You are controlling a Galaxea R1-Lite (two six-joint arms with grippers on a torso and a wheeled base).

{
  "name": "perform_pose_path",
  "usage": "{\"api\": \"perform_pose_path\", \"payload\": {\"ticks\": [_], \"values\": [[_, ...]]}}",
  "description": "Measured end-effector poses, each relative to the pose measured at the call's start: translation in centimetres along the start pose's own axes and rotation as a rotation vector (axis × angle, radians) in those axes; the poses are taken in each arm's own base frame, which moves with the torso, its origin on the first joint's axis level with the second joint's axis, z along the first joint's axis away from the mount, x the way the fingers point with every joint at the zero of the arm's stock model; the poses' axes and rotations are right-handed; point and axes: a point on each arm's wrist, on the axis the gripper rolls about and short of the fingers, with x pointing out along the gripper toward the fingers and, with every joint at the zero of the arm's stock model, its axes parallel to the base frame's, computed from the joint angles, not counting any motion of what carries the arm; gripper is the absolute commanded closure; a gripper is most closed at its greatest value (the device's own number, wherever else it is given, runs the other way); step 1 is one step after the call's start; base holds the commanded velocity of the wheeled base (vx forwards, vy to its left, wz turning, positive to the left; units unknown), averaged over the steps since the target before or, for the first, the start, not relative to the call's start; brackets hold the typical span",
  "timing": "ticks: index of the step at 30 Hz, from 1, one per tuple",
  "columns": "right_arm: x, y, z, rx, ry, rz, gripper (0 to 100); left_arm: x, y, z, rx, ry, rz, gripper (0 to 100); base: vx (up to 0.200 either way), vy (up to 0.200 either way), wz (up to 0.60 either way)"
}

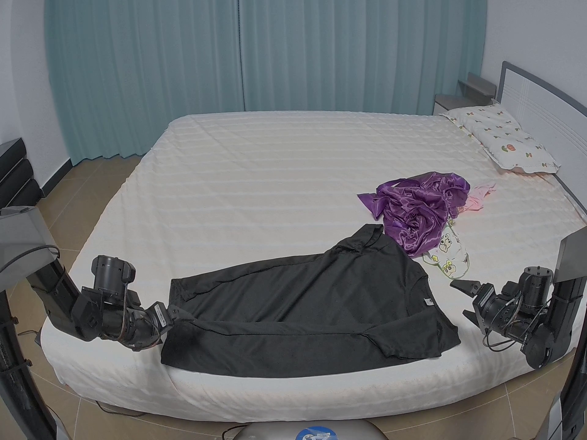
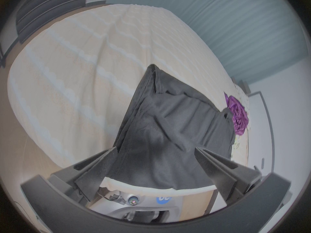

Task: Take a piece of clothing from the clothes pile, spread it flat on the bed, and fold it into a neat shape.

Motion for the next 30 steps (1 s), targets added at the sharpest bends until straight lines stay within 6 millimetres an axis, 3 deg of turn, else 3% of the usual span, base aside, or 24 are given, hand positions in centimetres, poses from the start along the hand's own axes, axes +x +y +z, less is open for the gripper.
{"api": "perform_pose_path", "payload": {"ticks": [8,9,30], "values": [[0.1,-0.1,-0.1,-0.001,0.005,-0.002,0,1.0,0.9,-0.8,0.078,0.040,0.036,0,0.000,0.000,0.00],[0.2,-0.1,-0.1,-0.001,0.006,-0.002,0,1.1,1.0,-0.9,0.081,0.044,0.043,100,0.000,0.000,0.00],[0.1,-0.3,-0.3,0.002,0.011,-0.012,0,1.3,2.6,-3.3,0.090,0.035,0.283,100,0.000,0.000,0.00]]}}
